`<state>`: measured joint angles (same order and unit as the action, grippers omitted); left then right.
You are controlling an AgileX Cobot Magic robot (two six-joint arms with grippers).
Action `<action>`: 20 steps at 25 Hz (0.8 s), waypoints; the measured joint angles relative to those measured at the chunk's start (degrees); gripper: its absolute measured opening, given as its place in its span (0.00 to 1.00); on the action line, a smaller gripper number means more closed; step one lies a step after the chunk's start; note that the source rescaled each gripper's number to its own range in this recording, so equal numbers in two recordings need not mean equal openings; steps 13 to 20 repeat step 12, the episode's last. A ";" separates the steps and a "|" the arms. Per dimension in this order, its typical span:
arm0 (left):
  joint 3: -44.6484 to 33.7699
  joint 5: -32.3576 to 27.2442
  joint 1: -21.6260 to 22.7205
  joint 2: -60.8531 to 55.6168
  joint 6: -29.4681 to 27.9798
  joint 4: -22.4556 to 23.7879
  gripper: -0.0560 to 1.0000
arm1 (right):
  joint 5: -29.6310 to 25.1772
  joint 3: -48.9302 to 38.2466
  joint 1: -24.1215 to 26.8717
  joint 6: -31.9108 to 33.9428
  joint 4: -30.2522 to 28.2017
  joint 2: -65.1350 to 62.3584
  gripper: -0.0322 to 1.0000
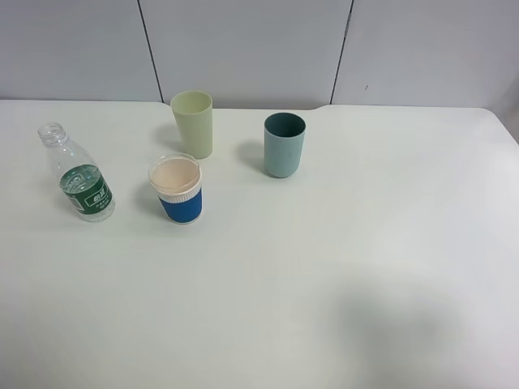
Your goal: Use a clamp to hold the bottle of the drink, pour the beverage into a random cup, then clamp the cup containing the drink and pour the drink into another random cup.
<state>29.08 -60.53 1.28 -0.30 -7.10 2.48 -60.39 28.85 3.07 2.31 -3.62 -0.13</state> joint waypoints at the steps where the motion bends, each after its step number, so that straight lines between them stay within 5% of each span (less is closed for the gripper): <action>1: 0.00 0.00 0.00 0.00 0.00 0.00 1.00 | 0.00 0.00 0.00 0.00 0.00 0.00 0.84; 20: 0.00 0.00 0.00 0.00 0.00 0.00 1.00 | 0.00 0.00 0.00 0.00 0.00 0.00 0.84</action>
